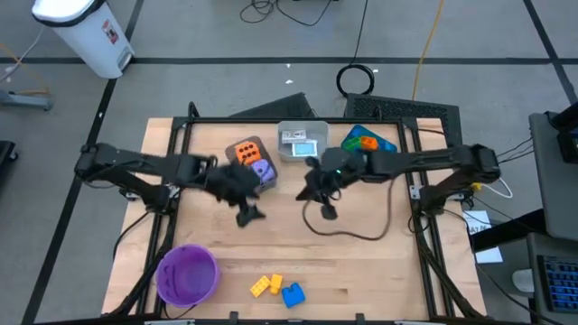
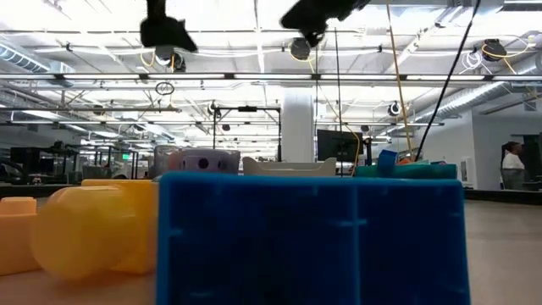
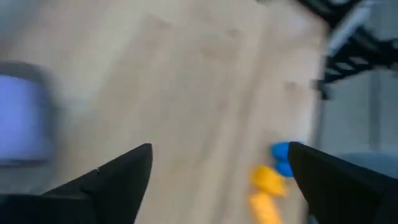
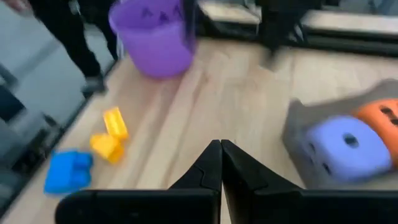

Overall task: Pick & Place Toys
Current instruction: Put the yellow game piece into the blue bin

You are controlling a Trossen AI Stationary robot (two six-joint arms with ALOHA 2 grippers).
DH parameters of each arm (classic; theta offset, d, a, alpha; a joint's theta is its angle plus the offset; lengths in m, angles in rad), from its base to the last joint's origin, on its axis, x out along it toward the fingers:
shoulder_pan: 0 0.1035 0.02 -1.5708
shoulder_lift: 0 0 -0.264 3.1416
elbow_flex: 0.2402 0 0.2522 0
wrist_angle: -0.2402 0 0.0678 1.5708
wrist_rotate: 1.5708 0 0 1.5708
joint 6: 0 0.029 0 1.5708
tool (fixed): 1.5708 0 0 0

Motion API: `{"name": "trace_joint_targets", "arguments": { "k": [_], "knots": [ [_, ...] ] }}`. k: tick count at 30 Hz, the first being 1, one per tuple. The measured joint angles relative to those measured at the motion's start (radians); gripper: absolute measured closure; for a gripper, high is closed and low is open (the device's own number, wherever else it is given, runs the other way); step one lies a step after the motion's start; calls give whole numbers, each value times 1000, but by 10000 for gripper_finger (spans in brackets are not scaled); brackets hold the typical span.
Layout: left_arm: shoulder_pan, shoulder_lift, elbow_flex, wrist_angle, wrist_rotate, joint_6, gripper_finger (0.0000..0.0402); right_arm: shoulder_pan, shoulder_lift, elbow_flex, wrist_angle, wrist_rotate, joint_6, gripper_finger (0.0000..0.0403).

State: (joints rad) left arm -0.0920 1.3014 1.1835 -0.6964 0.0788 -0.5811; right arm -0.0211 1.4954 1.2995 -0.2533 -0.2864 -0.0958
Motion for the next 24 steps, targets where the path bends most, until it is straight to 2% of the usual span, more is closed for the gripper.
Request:
{"name": "trace_joint_targets", "arguments": {
  "k": [4, 7, 11, 15, 19, 22, 24],
  "knots": [
    [-173, 21, 0, 59, -10, -170, 69, 80, -85, 0, -140, 150, -73, 403],
    [-292, 65, -1, 98, -24, -309, 109, 147, -128, 0, -216, 206, -60, 403],
    [-404, 145, -2, 250, -28, -458, 148, 217, -159, 0, -277, 212, 6, 403],
    [-462, 246, 2, 395, -30, -568, 170, 283, -162, 0, -306, 217, 43, 403],
    [-501, 365, 91, 379, -11, -610, 178, 362, -162, 0, -324, 272, 58, 403],
    [-515, 451, 193, 267, 23, -601, 179, 416, -162, 0, -329, 331, 71, 403],
    [-516, 499, 257, 131, 26, -581, 179, 441, -162, 0, -329, 342, 92, 403]
  ]
}}
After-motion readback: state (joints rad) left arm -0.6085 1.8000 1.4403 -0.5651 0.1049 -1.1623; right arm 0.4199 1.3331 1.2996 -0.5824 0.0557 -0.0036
